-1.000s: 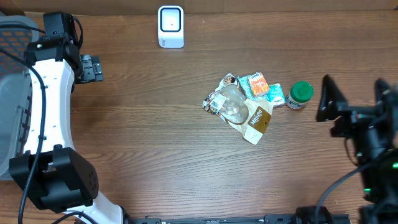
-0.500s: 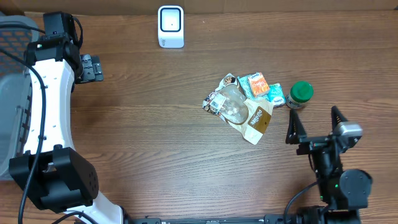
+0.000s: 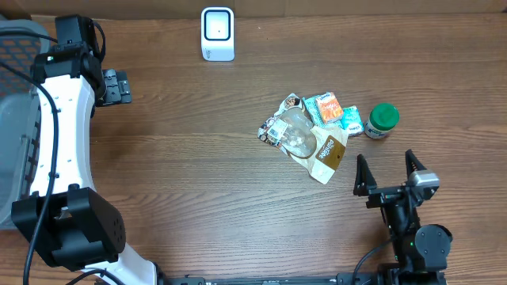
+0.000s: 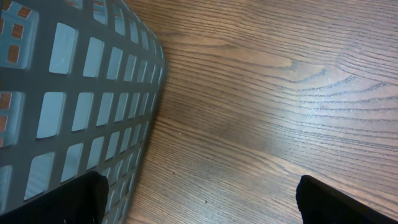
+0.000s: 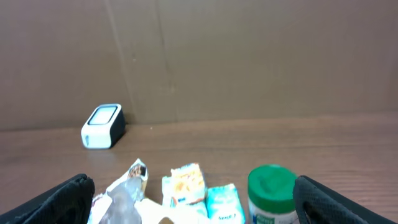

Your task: Scan the item barcode

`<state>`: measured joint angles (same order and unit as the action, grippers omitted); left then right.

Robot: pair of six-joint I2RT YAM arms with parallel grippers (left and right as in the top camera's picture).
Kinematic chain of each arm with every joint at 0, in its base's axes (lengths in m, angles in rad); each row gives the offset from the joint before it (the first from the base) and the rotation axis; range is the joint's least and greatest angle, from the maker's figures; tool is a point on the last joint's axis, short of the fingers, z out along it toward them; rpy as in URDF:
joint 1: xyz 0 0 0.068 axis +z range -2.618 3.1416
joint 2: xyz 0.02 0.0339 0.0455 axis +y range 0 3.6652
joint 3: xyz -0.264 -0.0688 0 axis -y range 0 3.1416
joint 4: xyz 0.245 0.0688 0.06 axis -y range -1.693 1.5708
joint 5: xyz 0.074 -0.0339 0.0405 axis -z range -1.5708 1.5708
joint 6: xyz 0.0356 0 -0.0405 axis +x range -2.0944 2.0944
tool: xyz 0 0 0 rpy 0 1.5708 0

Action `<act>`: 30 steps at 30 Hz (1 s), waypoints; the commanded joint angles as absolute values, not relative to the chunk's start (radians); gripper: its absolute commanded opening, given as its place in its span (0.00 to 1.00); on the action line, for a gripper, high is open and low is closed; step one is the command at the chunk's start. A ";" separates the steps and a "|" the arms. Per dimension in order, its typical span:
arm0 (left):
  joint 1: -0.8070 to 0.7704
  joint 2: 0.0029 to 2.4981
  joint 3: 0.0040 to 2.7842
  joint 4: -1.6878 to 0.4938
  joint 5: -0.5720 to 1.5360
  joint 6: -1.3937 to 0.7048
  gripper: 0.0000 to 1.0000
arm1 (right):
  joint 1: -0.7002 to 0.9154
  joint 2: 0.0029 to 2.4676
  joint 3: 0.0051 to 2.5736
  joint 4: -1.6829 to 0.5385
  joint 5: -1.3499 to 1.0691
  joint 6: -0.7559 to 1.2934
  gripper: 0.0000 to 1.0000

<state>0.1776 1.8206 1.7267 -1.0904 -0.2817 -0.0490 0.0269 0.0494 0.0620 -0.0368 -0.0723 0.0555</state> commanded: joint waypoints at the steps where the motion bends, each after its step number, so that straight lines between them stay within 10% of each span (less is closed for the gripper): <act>1: 0.183 1.823 1.738 -1.088 -0.295 -0.041 1.00 | 0.024 0.011 0.012 -0.019 -0.096 0.055 1.00; 30: 0.184 1.823 1.738 -1.087 -0.295 -0.041 1.00 | 0.025 0.003 0.008 -0.069 -0.150 0.055 1.00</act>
<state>0.1776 1.8206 1.7267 -1.0904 -0.2821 -0.0490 0.0269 0.0147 0.0185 -0.0746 -0.1490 0.0563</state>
